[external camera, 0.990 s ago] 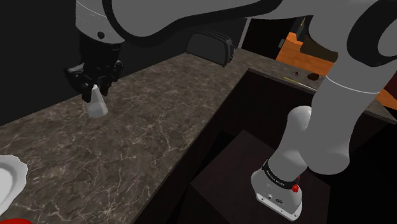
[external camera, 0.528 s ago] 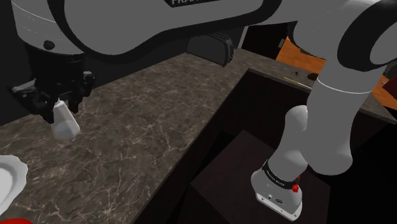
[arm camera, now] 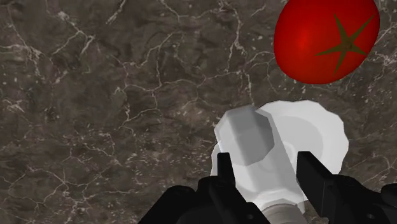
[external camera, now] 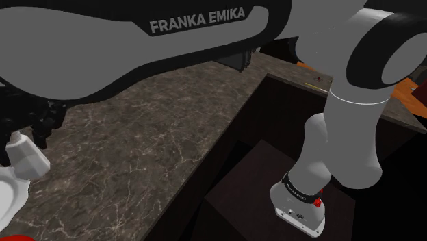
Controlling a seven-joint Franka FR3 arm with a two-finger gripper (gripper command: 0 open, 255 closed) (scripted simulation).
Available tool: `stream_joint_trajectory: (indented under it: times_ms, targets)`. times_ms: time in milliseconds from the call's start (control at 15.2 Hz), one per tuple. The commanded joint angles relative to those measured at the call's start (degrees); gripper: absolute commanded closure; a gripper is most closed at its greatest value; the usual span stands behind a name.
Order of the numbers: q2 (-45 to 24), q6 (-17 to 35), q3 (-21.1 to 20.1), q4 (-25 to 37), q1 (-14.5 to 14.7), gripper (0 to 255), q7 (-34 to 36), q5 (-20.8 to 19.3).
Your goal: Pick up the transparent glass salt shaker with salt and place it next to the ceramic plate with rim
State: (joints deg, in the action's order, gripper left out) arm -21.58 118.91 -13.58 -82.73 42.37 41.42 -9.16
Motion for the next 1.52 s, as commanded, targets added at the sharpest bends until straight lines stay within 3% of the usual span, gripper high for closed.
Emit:
stream_joint_trajectory:
  times_ms: [0,1452]
  targets:
    - [-0.2,1.5,0.1,-1.2,0.0,255,0.2,-0.2]
    - [-4.6,16.3,1.2,-11.9,0.2,255,2.5,-2.4]
